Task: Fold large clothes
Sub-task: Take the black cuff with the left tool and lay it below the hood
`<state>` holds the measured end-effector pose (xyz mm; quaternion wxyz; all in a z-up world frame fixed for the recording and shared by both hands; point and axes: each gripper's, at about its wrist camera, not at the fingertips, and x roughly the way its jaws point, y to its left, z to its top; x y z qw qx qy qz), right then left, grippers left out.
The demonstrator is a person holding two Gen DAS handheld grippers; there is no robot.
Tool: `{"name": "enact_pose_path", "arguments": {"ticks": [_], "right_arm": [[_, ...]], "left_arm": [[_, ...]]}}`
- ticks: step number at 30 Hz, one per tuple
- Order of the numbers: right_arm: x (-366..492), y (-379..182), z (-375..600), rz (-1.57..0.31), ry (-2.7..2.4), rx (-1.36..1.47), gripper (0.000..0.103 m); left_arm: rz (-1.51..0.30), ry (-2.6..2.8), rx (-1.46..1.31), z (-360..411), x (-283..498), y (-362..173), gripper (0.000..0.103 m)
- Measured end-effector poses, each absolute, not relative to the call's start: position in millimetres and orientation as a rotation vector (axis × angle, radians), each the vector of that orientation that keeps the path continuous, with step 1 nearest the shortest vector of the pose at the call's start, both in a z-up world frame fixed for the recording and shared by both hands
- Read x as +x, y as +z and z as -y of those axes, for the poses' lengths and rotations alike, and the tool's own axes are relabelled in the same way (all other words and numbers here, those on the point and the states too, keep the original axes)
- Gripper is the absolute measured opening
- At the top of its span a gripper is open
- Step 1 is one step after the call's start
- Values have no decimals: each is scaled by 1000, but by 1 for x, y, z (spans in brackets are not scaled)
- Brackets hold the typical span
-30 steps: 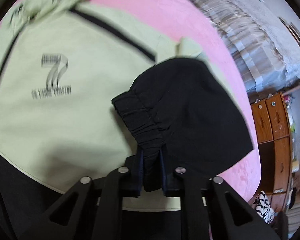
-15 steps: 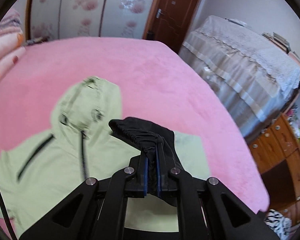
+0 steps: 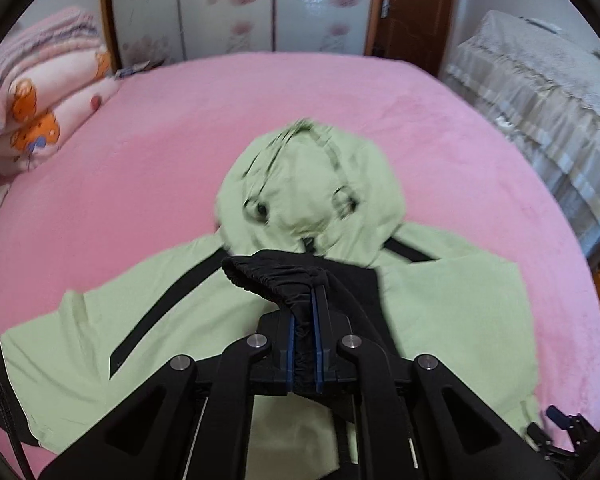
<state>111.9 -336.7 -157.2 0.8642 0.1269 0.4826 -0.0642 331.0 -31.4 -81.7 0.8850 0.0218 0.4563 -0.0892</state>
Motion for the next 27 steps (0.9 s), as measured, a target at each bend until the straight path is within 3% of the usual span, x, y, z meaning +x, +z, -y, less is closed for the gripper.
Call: {"name": "enact_pose_path", "arguments": {"ticks": [1, 3, 5, 10, 14, 17, 19, 20, 21, 22, 27], "right_arm": [[113, -159, 337, -1018, -135, 267, 60], [114, -160, 337, -1028, -136, 270, 60], [116, -160, 334, -1030, -140, 259, 60], [128, -165, 323, -1039, -155, 143, 60], [146, -177, 323, -1063, -147, 71, 60], [163, -176, 324, -1052, -157, 48, 60], [173, -175, 323, -1046, -159, 51, 60], [177, -174, 325, -1041, -155, 59, 53], [180, -174, 327, -1034, -136, 79, 40], [182, -173, 330, -1032, -121, 109, 13], [168, -166, 338, -963, -170, 191, 13]], "left_arm": [[-980, -163, 41, 25, 336, -97, 11], [-1071, -130, 20, 11, 343, -131, 40], [-1130, -99, -2, -1, 345, -157, 50], [-1190, -135, -133, -25, 337, -187, 56], [-1196, -156, -166, -29, 335, -191, 74], [-1199, -162, -186, -30, 334, -194, 74], [-1191, -156, -180, -30, 334, -192, 63], [-1185, -153, -169, -30, 336, -192, 39], [-1188, -169, -171, -29, 337, -191, 37], [-1178, -168, -171, -29, 338, -189, 36], [-1089, -173, -151, -31, 341, -174, 34]]}}
